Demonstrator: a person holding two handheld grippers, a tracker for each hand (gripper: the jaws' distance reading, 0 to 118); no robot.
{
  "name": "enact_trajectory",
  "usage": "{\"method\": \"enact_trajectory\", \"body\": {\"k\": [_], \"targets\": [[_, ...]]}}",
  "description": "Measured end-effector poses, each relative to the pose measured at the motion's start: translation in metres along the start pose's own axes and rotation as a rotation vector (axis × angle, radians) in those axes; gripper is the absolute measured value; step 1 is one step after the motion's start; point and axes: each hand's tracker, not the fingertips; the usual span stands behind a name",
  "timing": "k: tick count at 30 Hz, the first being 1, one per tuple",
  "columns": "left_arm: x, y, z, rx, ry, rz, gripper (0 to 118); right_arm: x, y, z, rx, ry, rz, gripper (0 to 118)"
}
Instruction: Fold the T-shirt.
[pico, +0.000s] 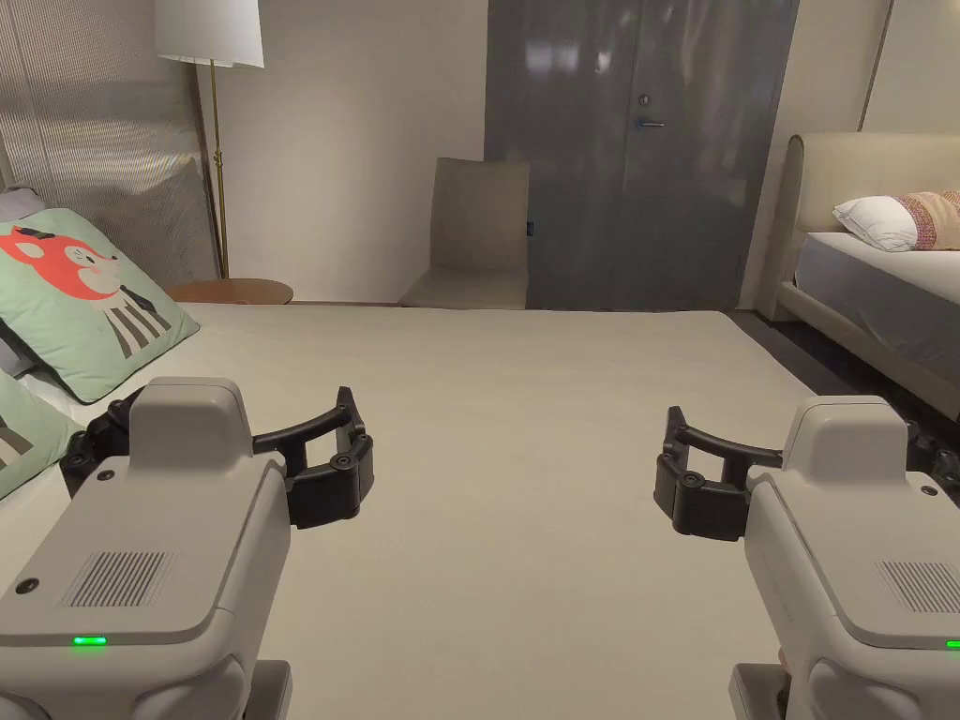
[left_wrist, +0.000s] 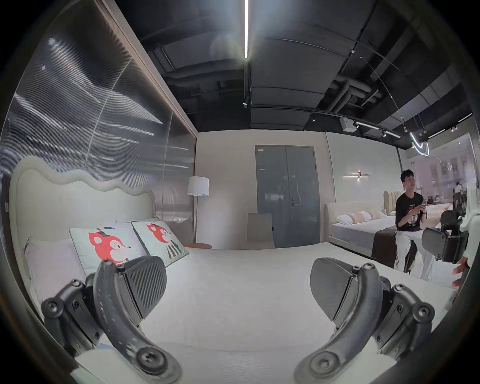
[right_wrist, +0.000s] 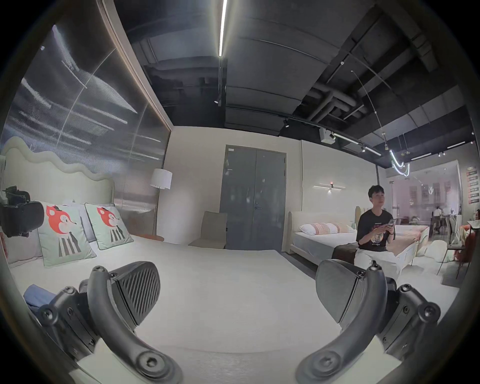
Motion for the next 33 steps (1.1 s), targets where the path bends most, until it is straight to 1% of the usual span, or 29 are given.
{"method": "enact_trajectory", "body": {"k": [16,24,30,33], "targets": [[0.0037,0.0005,0.0031,0.024,0.018,-0.013,111,0.0019,0.0009,0.0029,0.002,-0.005,-0.002,118],[0.0016,-0.0005,0.0041,0.025,0.021,0.001,111,0.0002,0.0006,0.0051,0.005,0.026,-0.002,118],[0.0002,-0.0015,0.0055,0.022,0.023,0.005,111,-0.0002,0.0014,0.0044,0.005,0.016,-0.002,118],[0.0004,-0.0009,0.0058,0.021,0.025,0.004,111,-0.0034,0.0035,0.0035,-0.008,-0.014,0.021,118]]}}
